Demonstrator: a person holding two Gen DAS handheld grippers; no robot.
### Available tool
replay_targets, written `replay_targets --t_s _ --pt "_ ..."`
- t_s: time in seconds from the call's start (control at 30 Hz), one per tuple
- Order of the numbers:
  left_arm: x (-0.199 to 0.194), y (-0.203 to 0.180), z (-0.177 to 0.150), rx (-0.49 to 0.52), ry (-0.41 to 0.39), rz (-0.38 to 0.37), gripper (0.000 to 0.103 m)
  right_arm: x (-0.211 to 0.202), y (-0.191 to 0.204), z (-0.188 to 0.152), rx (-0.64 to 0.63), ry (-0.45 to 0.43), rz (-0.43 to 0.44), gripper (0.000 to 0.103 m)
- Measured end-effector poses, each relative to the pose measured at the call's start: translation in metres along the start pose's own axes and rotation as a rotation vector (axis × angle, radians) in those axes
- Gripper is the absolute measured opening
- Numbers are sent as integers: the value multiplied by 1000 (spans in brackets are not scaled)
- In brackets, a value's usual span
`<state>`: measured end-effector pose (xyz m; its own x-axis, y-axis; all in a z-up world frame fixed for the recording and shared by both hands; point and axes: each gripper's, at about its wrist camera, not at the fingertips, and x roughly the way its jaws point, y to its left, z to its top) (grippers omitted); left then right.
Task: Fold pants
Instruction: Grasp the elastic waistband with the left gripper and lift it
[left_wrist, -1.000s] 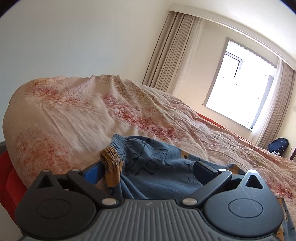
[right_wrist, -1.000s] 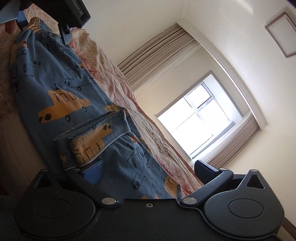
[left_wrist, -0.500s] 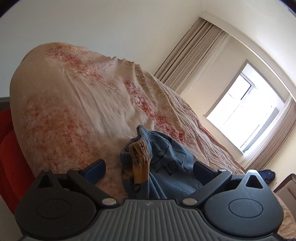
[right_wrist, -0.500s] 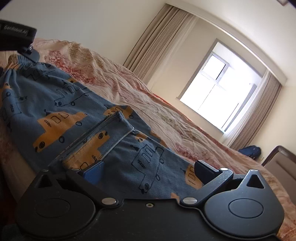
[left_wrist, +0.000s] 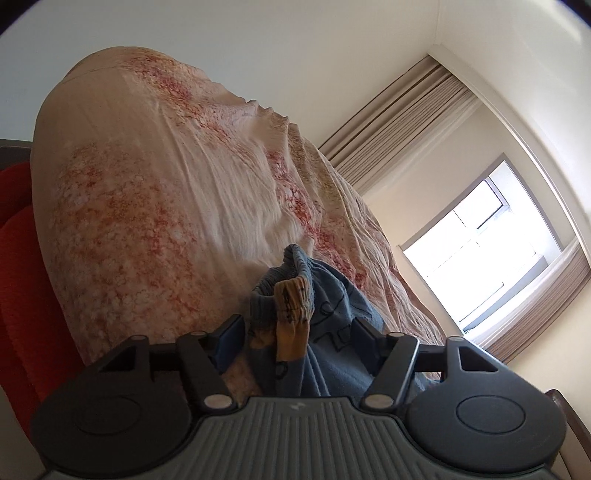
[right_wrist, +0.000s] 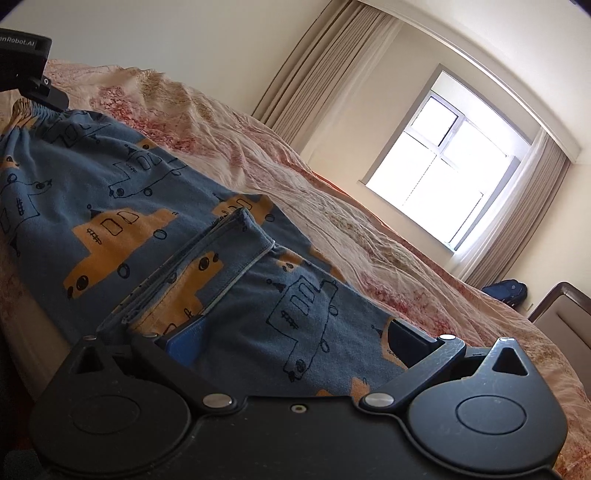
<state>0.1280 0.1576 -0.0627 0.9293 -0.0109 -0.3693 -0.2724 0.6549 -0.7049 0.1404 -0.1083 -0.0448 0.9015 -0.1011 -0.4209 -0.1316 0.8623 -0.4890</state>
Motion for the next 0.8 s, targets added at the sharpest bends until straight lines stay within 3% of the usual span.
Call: replay_targets --t_s 0.17,0.23,0.4,0.63,0.8 --pt "2 2 1 -5 8 13 37 3 -6 0 33 9 23 103" --pt "4 -2 1 21 13 16 22 3 -5 0 34 11 23 103" --pt "-4 -25 5 130 -16 12 17 3 -6 0 38 11 24 103" --pt "-22 -84 9 303 -50 -88 16 2 -14 -2 92 7 45 103" --pt "-29 -137 0 423 -38 -157 15 -12 -37 -7 219 -40 -8 103"
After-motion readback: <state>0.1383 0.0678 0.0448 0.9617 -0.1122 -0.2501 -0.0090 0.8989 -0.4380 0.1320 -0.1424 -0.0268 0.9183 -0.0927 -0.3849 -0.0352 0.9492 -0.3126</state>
